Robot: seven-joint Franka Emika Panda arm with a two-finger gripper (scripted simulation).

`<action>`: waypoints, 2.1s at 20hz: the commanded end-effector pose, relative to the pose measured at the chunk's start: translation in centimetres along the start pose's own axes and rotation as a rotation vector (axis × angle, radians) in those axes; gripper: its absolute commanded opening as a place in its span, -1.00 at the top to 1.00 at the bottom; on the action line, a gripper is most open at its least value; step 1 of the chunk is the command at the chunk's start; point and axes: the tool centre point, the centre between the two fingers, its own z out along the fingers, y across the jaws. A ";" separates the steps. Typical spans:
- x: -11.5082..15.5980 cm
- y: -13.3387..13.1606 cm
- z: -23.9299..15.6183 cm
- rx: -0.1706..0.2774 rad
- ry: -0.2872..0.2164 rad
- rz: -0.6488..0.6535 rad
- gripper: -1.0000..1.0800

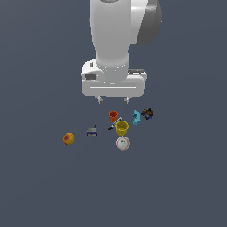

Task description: Pick up a designated object from a clutter of objects.

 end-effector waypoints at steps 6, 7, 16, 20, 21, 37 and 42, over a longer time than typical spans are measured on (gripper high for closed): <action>0.5 0.0 -1.1 0.010 0.027 0.018 -0.92; 0.7 0.0 -1.4 0.014 0.035 0.024 -0.92; 1.0 0.2 -1.6 0.018 0.045 0.036 -0.92; 1.6 1.2 -0.7 0.021 0.044 0.062 -0.92; 1.8 1.6 -0.3 0.022 0.044 0.072 -0.92; 5.2 15.5 12.2 0.021 0.037 0.388 -0.92; 4.9 20.1 16.4 0.007 0.035 0.483 -0.92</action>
